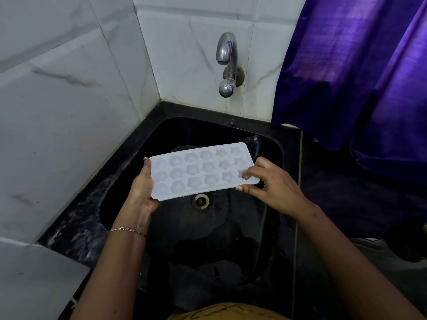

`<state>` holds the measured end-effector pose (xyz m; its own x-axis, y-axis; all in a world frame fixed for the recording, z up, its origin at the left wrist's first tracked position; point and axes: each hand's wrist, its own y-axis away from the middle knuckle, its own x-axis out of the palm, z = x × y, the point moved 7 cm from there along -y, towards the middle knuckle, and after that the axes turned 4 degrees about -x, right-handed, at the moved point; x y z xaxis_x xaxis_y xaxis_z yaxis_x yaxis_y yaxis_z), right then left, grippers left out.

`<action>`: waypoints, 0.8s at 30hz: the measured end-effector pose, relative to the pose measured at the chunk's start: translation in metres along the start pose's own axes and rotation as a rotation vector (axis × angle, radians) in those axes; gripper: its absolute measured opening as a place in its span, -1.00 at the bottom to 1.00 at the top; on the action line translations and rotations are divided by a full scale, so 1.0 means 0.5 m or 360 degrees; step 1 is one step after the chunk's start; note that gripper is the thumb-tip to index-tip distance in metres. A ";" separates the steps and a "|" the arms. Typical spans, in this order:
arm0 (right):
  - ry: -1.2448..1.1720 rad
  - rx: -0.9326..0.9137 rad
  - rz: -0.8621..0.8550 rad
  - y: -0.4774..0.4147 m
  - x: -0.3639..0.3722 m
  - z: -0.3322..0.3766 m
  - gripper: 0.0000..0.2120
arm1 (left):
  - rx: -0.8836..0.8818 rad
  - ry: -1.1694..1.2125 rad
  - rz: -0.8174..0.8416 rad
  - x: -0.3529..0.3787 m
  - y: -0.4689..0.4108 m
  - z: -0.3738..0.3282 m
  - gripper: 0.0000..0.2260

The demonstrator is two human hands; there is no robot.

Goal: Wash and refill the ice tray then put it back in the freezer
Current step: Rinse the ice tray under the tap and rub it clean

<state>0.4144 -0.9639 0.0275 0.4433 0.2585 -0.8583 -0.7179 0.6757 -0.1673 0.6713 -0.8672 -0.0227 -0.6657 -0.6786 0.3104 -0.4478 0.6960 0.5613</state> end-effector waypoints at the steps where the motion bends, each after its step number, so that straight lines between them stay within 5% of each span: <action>1: -0.0001 0.0007 -0.0007 -0.002 -0.002 -0.003 -0.68 | 0.0003 0.0003 0.0003 0.002 0.002 0.000 -0.57; 10: -0.0247 0.0125 -0.0169 -0.006 -0.002 -0.004 -0.57 | 0.0043 -0.0009 -0.0049 0.003 0.007 0.001 -0.55; 16: 0.0236 -0.0083 -0.0182 -0.013 0.017 0.048 -0.64 | 0.0051 -0.0023 -0.0068 0.019 0.017 -0.003 -0.57; 24: -0.0015 -0.0052 -0.0324 -0.018 0.021 0.044 -0.61 | 0.0082 0.0027 -0.0126 0.020 0.021 -0.001 -0.61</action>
<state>0.4373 -0.9521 0.0304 0.5859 0.1254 -0.8006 -0.6301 0.6918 -0.3528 0.6604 -0.8666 -0.0134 -0.6170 -0.7355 0.2799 -0.5290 0.6509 0.5446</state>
